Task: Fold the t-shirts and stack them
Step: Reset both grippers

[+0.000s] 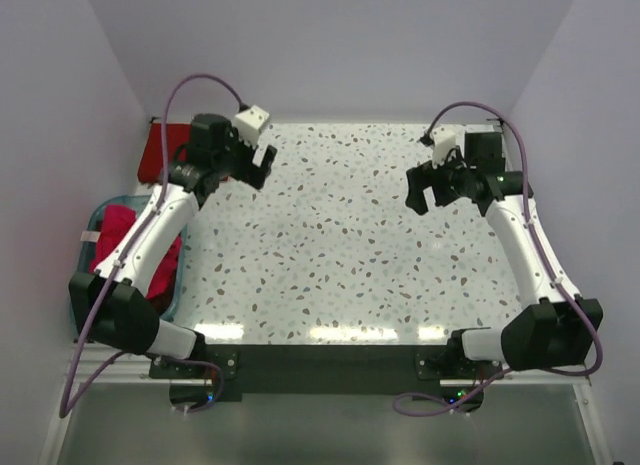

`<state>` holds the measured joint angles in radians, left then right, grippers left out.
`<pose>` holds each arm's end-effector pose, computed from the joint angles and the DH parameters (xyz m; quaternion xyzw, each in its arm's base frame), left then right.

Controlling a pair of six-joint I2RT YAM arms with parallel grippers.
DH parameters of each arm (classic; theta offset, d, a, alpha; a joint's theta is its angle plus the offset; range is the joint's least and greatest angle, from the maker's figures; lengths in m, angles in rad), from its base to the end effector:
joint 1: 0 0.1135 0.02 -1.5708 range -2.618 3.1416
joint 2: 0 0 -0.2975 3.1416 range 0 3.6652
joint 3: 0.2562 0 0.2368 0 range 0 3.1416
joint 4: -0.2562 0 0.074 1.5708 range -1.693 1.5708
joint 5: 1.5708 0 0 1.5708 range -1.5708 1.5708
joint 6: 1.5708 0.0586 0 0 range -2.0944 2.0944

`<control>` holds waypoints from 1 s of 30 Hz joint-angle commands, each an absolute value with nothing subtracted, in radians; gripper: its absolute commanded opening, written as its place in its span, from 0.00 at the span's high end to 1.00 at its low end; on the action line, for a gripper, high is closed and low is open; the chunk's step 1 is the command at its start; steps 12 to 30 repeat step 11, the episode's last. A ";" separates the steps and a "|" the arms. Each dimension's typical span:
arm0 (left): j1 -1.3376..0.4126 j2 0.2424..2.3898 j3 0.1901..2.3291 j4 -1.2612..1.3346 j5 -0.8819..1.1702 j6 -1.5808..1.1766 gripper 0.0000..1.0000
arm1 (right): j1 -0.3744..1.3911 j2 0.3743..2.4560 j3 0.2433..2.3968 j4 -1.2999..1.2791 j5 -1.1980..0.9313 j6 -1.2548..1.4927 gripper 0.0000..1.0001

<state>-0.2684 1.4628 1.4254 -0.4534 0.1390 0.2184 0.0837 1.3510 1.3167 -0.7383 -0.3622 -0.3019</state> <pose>0.3214 -0.0968 0.3984 0.2409 0.8218 -0.0724 0.5112 0.2757 0.0440 0.3661 -0.2423 0.8761 0.1233 0.3980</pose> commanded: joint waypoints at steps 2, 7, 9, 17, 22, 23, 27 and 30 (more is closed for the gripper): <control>-0.279 1.320 1.122 -0.408 0.149 0.129 0.00 | 0.083 1.235 1.160 -0.713 -0.387 -0.275 0.01; -0.279 1.221 0.878 -0.393 0.114 0.126 0.00 | 0.083 1.120 0.985 -0.670 -0.374 -0.258 0.01; -0.279 1.192 0.842 -0.393 0.112 0.123 0.00 | 0.083 1.101 0.956 -0.669 -0.379 -0.252 0.01; -0.279 1.183 0.845 -0.408 0.103 0.109 0.00 | 0.083 1.085 0.933 -0.669 -0.382 -0.242 0.01; -0.279 1.183 0.845 -0.408 0.103 0.109 0.00 | 0.083 1.085 0.933 -0.669 -0.382 -0.242 0.01; -0.279 1.183 0.845 -0.408 0.103 0.109 0.00 | 0.083 1.085 0.933 -0.669 -0.382 -0.242 0.01; -0.279 1.183 0.845 -0.408 0.103 0.109 0.00 | 0.083 1.085 0.933 -0.669 -0.382 -0.242 0.01; -0.279 1.183 0.845 -0.408 0.103 0.109 0.00 | 0.083 1.085 0.933 -0.669 -0.382 -0.242 0.01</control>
